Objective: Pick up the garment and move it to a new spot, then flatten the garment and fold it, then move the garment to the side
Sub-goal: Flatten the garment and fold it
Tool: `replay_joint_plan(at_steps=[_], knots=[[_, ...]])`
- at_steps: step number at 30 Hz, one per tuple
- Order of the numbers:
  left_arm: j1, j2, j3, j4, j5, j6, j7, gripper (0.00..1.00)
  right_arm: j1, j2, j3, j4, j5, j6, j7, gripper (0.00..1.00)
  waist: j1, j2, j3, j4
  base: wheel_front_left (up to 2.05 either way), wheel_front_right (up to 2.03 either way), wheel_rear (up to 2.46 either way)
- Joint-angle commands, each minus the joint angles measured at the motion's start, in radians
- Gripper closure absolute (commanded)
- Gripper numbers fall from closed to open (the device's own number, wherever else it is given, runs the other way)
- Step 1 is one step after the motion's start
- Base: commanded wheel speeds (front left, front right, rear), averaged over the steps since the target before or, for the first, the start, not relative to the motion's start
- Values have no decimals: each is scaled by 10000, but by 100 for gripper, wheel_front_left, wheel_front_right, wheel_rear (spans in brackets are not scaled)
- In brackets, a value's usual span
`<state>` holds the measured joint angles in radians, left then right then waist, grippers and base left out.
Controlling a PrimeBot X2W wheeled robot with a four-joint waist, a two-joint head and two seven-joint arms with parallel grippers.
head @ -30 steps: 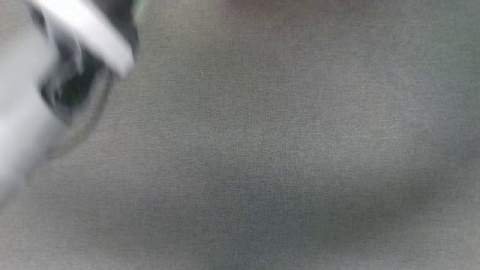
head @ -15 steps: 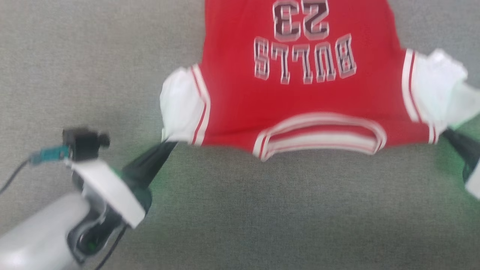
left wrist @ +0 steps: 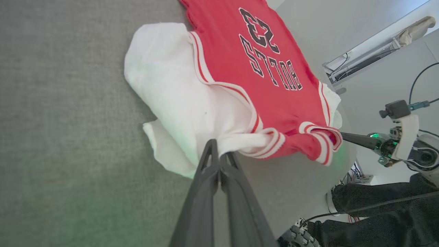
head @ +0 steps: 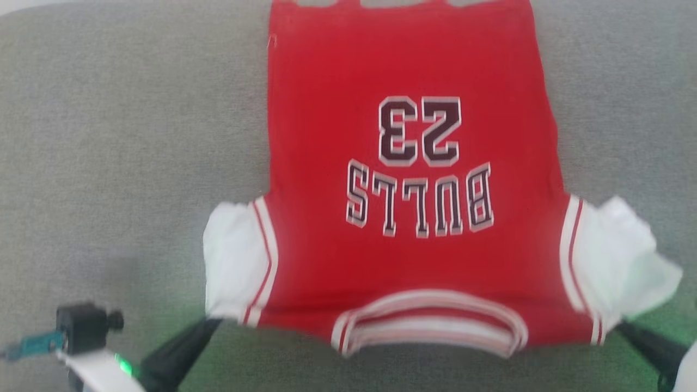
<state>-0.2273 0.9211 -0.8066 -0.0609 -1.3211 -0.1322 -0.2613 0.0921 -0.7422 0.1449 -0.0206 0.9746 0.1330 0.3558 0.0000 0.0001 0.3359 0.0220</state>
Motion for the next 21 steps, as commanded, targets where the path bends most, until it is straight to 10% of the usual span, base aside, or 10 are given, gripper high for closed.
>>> replay_joint_plan(at_steps=[1,10,21], knots=[[569,264,199,-195,-1,34,-53,100,627,201,-362,-429,-238,-39,433,100,0,-1,-53,-63,0,0,0],[643,-125,117,-371,533,33,54,100,933,1404,-1443,-1722,-1359,-30,1878,100,0,-1,-113,-101,0,0,0],[-834,-1337,-1366,2144,1237,36,781,100,-171,1857,-370,-373,-2779,-33,2678,100,0,-1,187,-118,0,0,0]])
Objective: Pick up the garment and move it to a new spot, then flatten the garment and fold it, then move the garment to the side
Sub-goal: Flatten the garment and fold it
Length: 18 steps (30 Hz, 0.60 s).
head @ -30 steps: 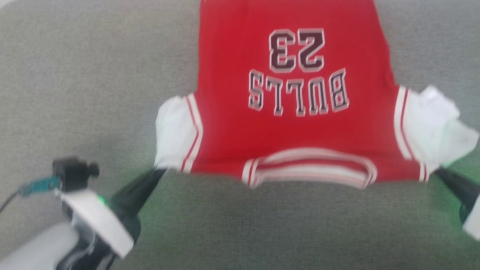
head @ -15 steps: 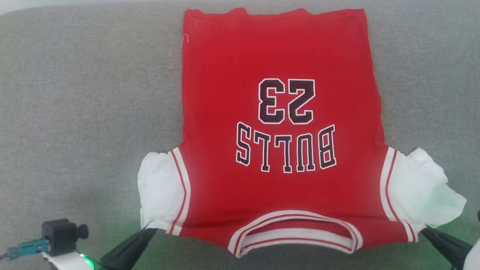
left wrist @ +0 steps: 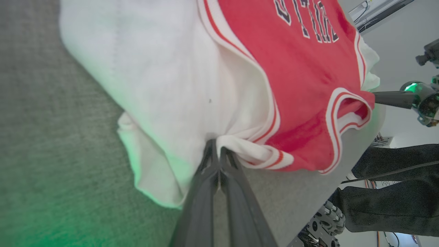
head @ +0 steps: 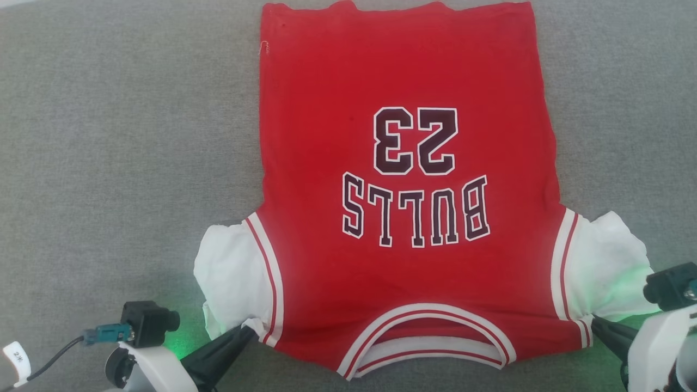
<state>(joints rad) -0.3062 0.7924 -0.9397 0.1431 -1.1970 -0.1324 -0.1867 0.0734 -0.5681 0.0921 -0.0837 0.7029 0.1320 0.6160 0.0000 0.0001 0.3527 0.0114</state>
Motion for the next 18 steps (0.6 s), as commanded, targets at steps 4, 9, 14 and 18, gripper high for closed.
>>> replay_joint_plan(at_steps=[4,9,14,18], knots=[[-319,-346,-402,686,-100,52,-62,100,-297,170,613,603,-224,-30,-159,100,0,-1,114,-111,0,0,0],[-437,-423,-573,1048,-337,75,-401,100,-556,-58,546,150,-218,-28,-661,0,0,-1,117,-337,0,0,0],[-307,-419,-443,681,-334,72,-663,100,46,-303,-640,-1276,360,-11,-312,0,0,-1,43,-321,0,0,0],[-411,-497,-360,353,-52,50,-742,100,158,-611,-2218,-2609,821,-13,398,0,0,-1,121,-74,0,0,0]])
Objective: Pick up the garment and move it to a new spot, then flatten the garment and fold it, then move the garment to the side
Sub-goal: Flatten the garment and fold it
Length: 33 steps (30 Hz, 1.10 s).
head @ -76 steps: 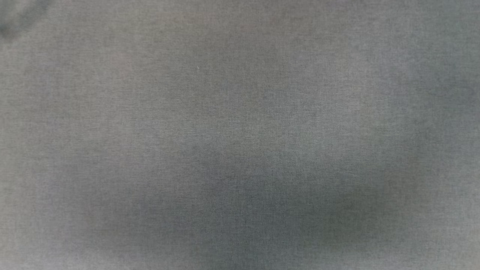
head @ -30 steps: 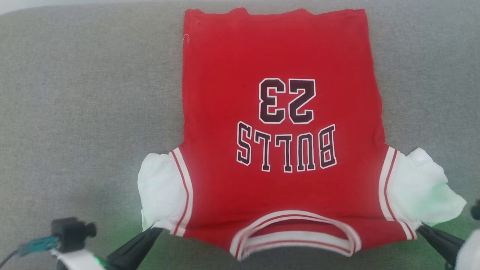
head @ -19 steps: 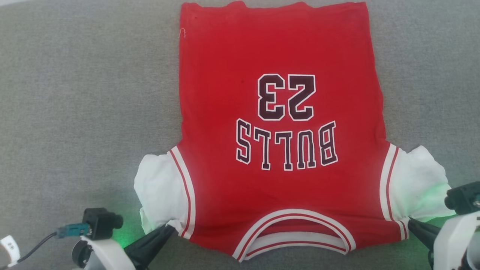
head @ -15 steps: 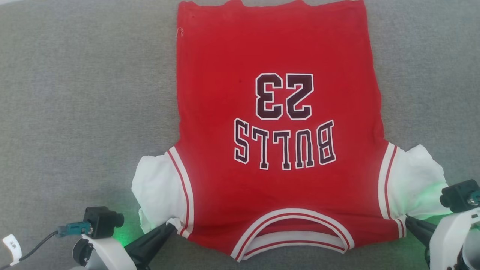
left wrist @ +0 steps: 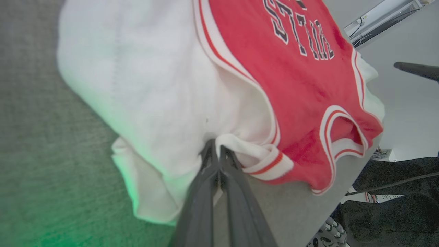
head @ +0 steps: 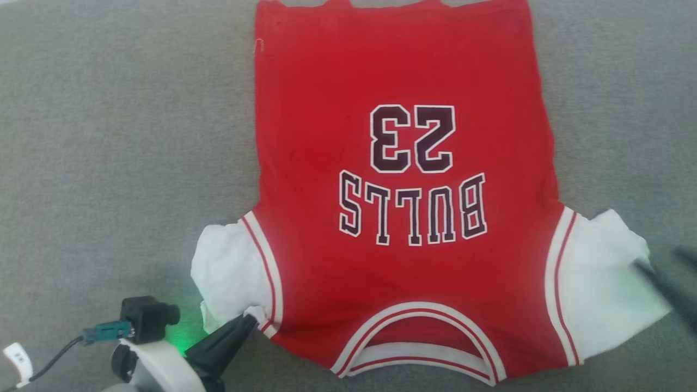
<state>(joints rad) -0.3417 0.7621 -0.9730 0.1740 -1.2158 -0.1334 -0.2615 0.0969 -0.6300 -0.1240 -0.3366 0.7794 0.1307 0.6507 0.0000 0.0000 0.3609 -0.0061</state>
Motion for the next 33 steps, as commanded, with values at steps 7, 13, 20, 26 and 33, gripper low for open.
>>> replay_joint_plan(at_steps=[7,13,20,26,33], knots=[[-701,-615,-255,-329,482,45,-31,100,-2860,-586,-751,445,74,0,1455,0,0,0,519,933,0,0,0],[-1525,-1058,-929,-322,532,43,6,100,-6606,-474,492,3298,-946,2,2511,0,0,0,918,2000,0,0,0],[-2191,-1407,-1400,-307,339,45,-25,100,-9499,-437,1162,5983,-2066,1,3378,0,0,0,1592,2970,0,0,0],[-2606,-1722,-1652,-277,316,49,-20,100,-11379,-512,1354,7831,-3113,1,4267,0,0,0,2242,3532,0,0,0],[-2694,-1924,-1501,-132,464,85,28,100,-12235,-374,1523,8915,-3495,1,4647,0,0,0,2652,3710,0,0,0]])
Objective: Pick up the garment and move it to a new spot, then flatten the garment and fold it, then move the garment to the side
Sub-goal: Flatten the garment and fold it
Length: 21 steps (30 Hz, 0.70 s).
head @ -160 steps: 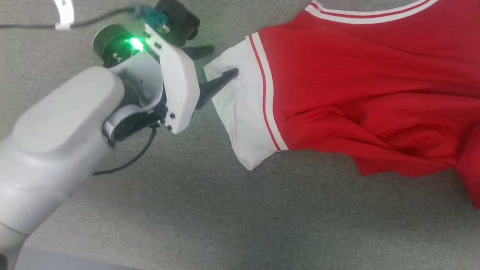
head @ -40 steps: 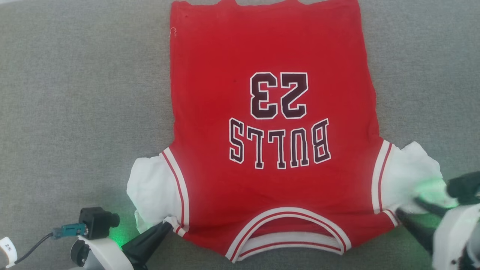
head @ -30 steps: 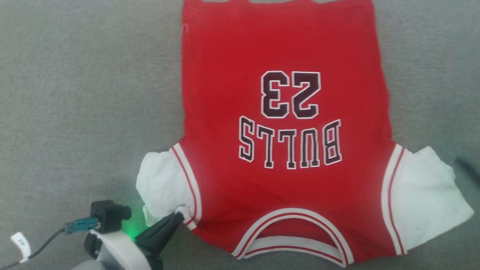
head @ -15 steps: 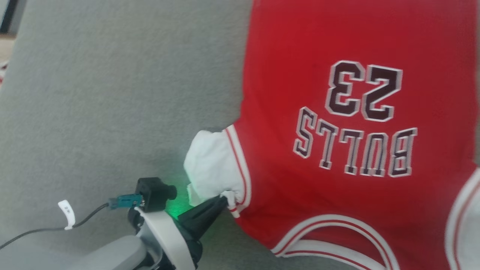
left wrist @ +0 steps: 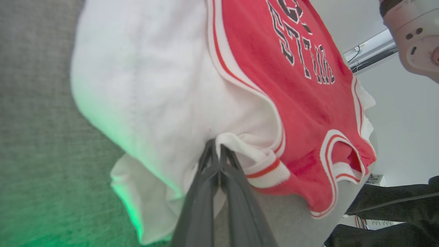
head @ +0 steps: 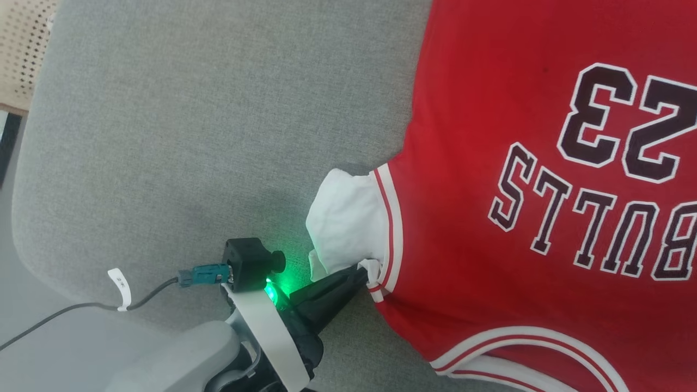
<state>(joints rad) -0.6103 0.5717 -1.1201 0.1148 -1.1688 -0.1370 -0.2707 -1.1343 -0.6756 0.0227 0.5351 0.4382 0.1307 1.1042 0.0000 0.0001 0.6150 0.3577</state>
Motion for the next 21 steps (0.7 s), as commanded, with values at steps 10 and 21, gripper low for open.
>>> replay_joint_plan(at_steps=[10,21], knots=[[15,-71,460,492,-27,129,99,100,-125,168,146,435,33,1,-595,100,0,-1,-353,-351,0,0,0],[1442,622,1710,283,193,81,66,100,3970,-1260,527,-2615,2919,1,-1172,100,0,-1,-1960,-1489,0,0,0]])
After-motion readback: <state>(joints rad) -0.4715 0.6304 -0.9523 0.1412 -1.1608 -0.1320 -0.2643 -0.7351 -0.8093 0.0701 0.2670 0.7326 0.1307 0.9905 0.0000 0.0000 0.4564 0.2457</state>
